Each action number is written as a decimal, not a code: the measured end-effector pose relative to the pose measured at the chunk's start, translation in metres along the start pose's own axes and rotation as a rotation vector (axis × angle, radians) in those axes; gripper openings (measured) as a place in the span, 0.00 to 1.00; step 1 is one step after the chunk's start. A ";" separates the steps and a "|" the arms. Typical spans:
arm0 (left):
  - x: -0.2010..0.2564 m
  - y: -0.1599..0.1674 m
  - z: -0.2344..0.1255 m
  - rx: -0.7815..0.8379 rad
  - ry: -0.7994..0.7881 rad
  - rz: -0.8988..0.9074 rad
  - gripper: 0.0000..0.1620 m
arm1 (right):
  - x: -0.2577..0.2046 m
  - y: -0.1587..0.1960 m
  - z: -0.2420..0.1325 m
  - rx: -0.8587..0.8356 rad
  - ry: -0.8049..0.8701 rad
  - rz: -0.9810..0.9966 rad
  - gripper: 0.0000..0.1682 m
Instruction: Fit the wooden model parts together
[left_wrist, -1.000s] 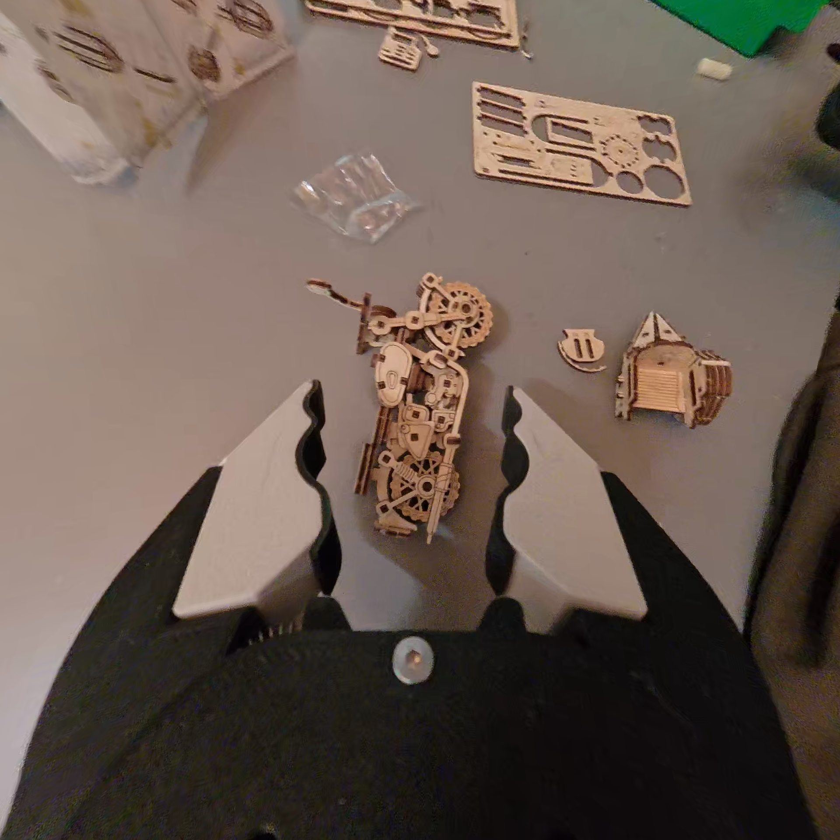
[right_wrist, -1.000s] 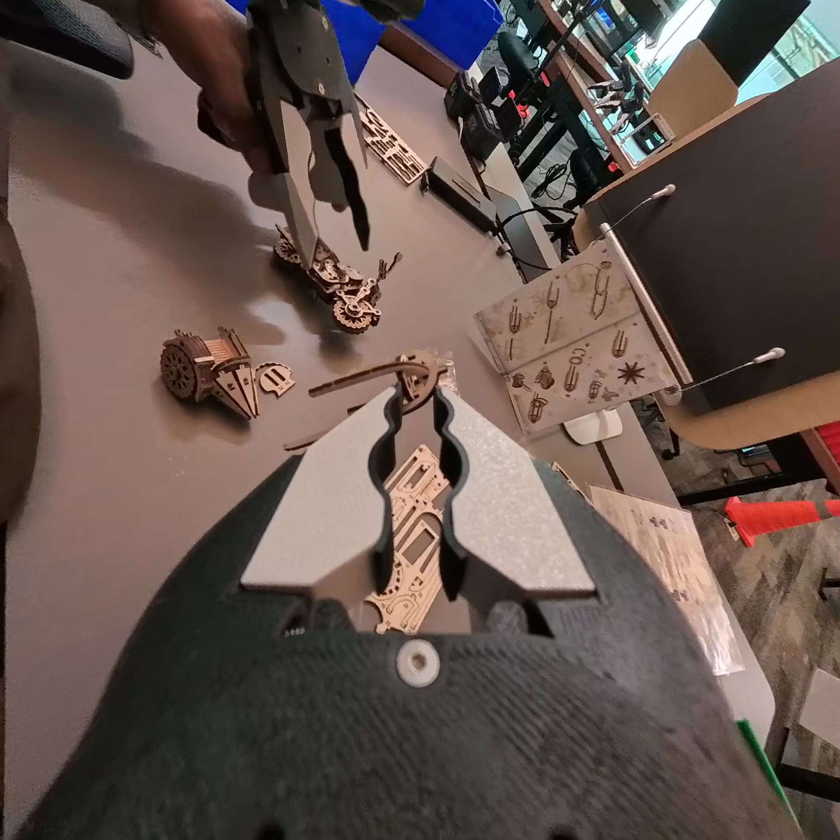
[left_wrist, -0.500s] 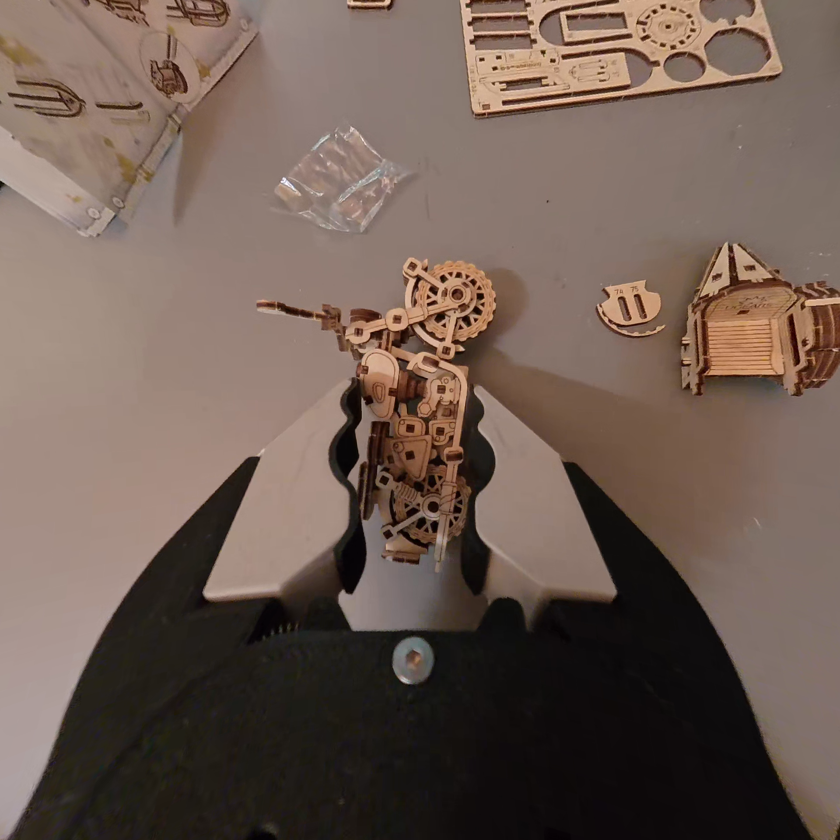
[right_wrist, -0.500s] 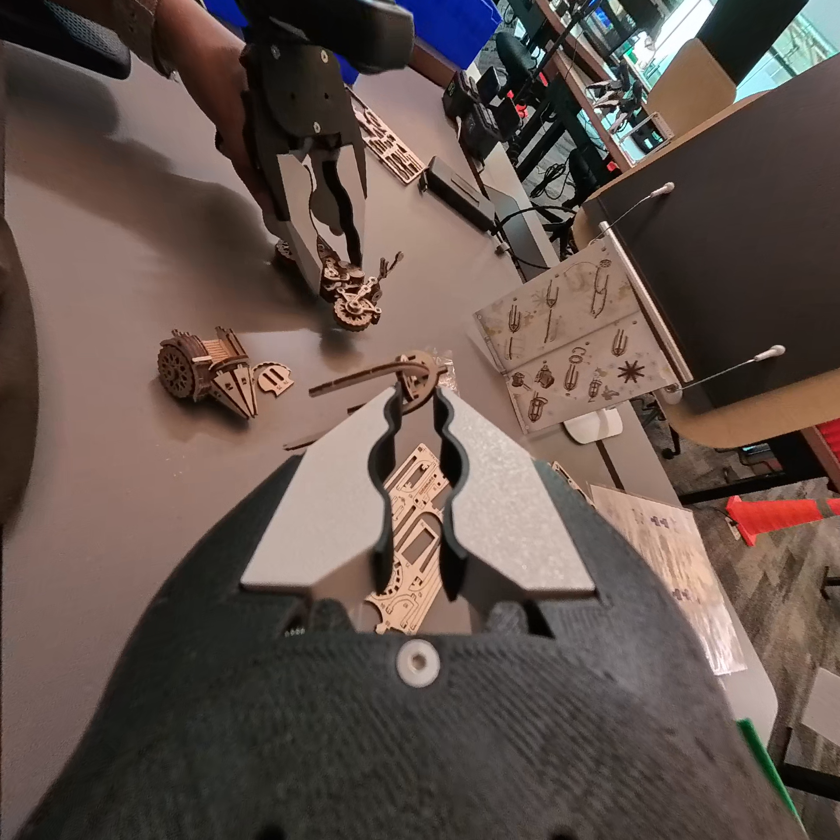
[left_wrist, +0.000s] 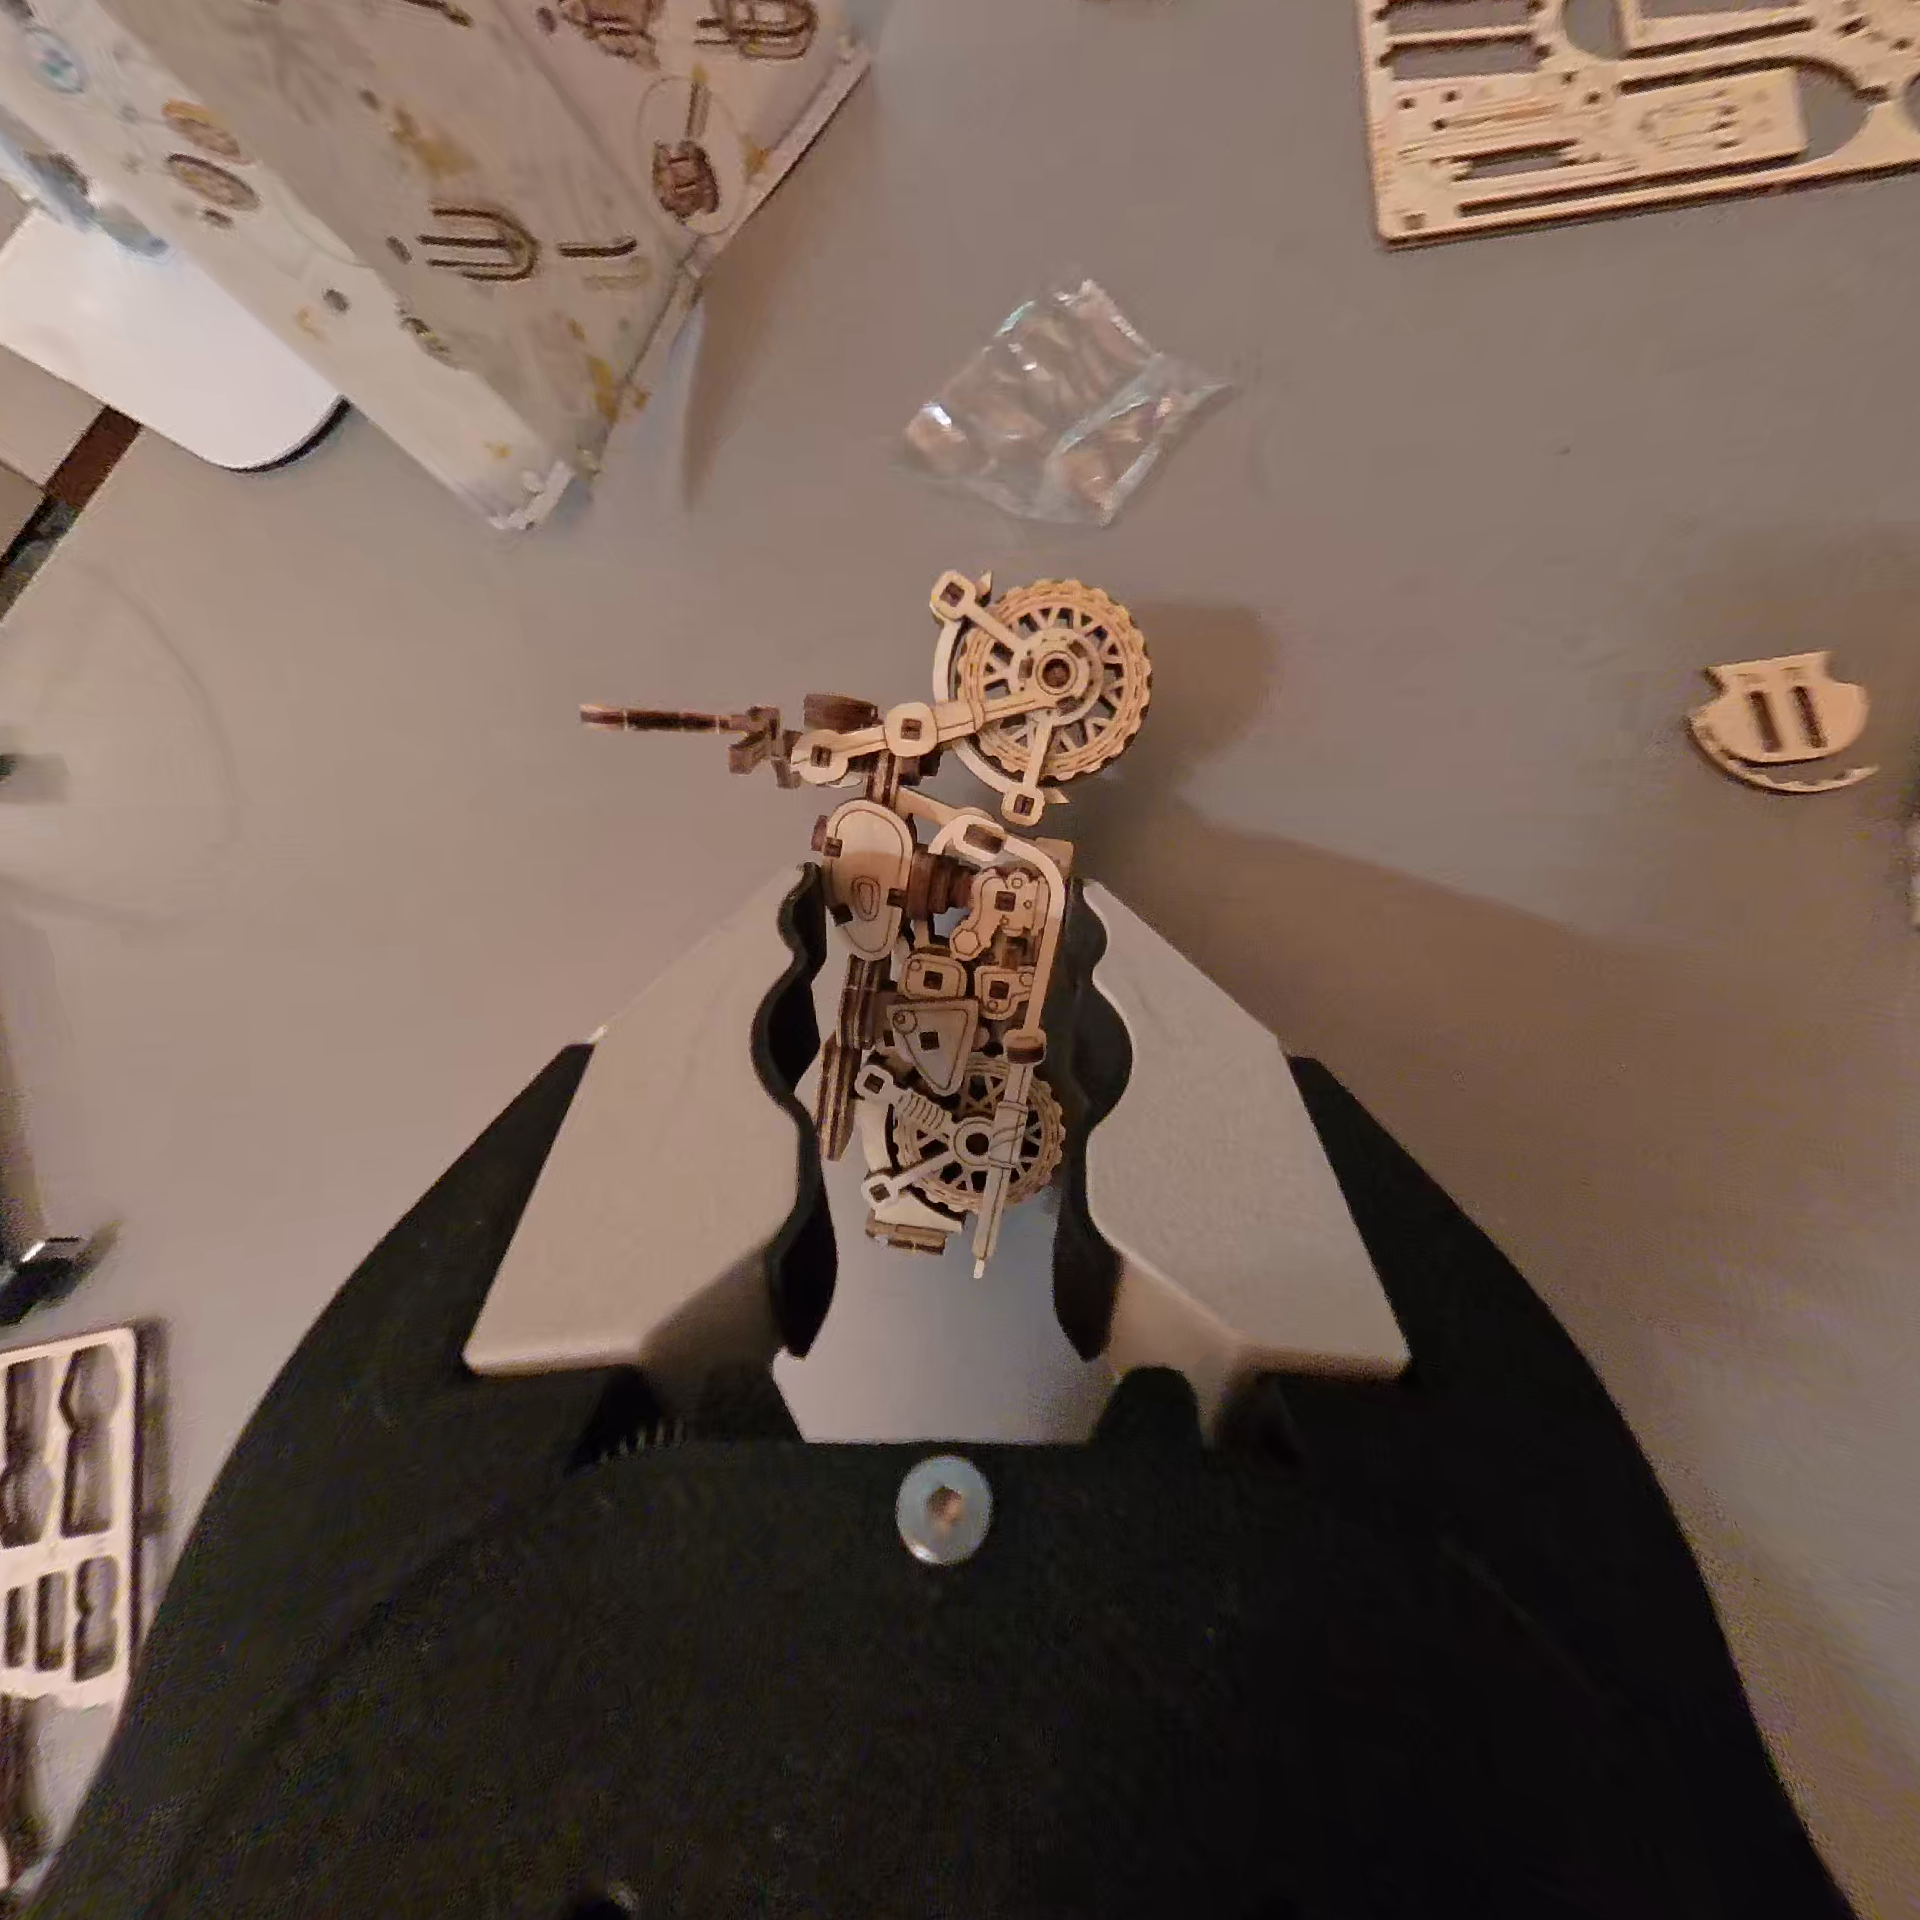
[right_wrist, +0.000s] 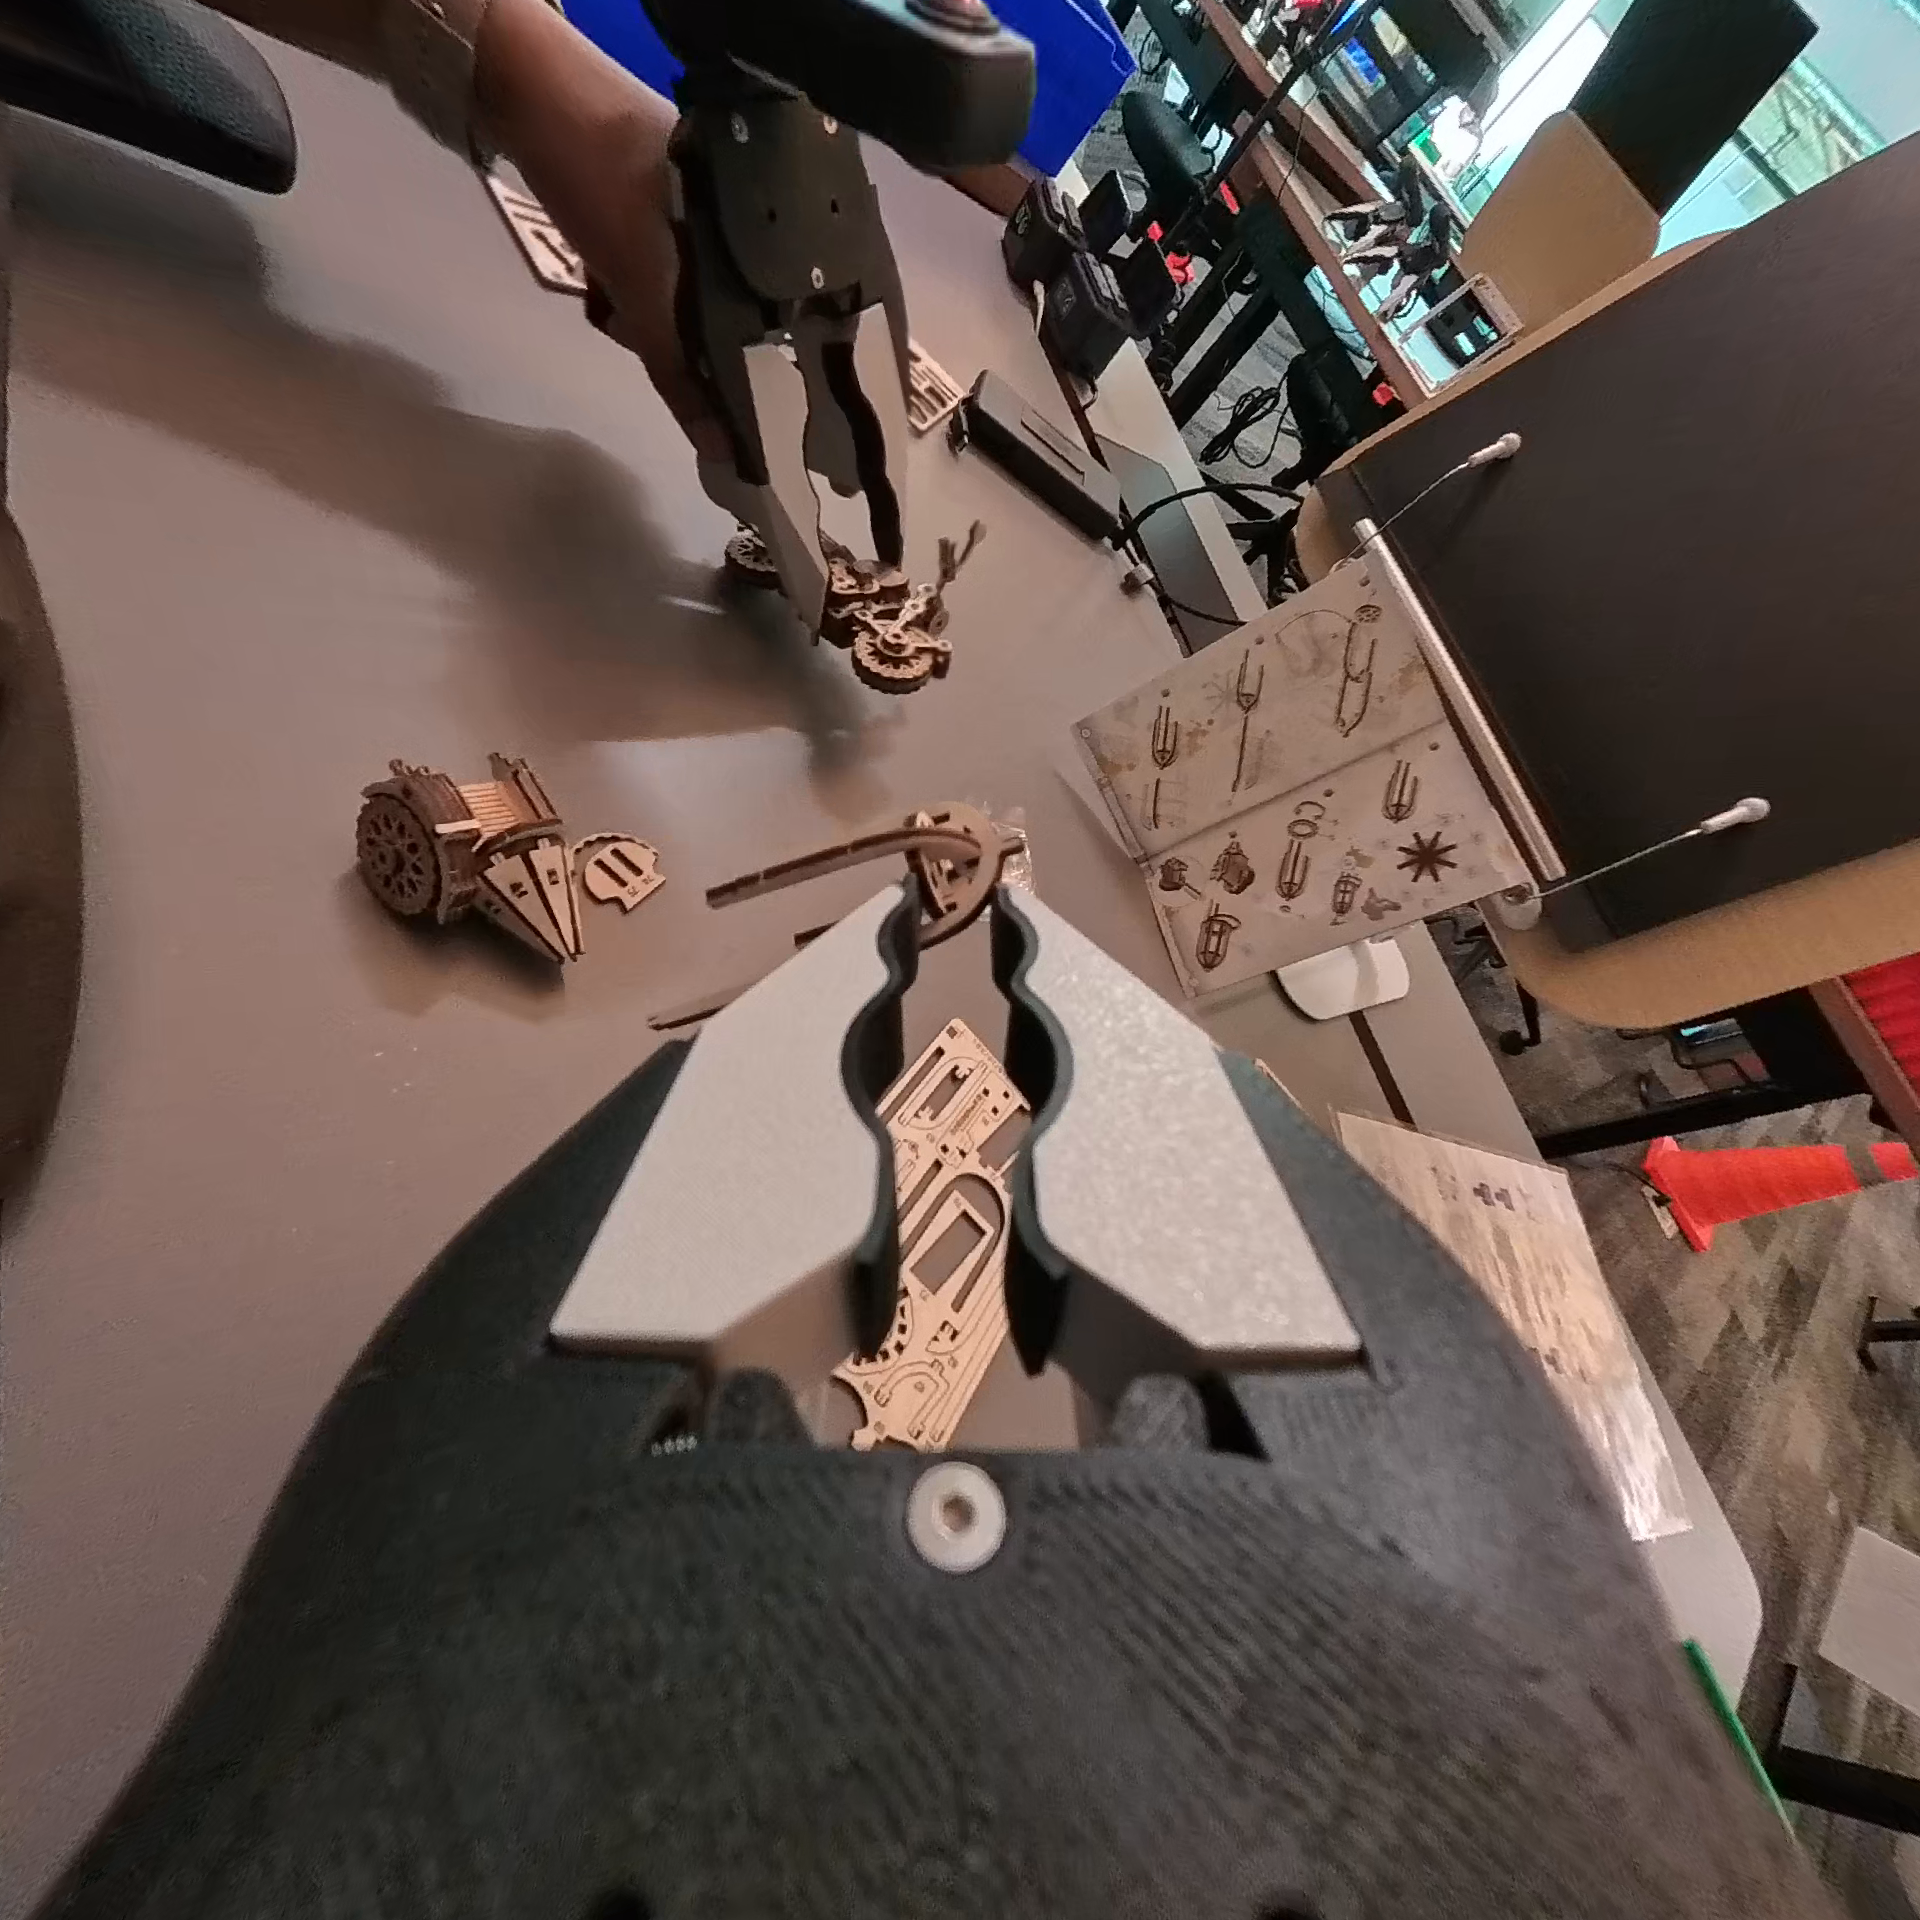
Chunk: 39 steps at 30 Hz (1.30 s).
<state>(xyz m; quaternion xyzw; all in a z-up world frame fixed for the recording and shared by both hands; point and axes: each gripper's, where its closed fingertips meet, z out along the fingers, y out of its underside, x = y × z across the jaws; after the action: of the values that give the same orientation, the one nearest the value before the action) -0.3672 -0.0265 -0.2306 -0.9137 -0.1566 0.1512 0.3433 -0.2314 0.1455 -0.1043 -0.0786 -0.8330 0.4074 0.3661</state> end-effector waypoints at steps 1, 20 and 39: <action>-0.004 0.001 0.002 -0.008 -0.007 -0.001 0.28 | 0.000 0.000 0.000 0.000 0.000 0.001 0.07; -0.015 -0.005 0.004 0.020 0.001 -0.006 0.31 | 0.001 0.001 0.001 0.005 0.000 0.007 0.07; 0.196 -0.036 -0.020 0.066 0.323 -0.141 0.50 | 0.003 0.001 -0.001 -0.005 0.017 -0.006 0.07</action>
<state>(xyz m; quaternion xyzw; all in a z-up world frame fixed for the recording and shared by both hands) -0.1880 0.0642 -0.2247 -0.9010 -0.1581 -0.0169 0.4037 -0.2330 0.1481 -0.1035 -0.0804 -0.8310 0.4037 0.3741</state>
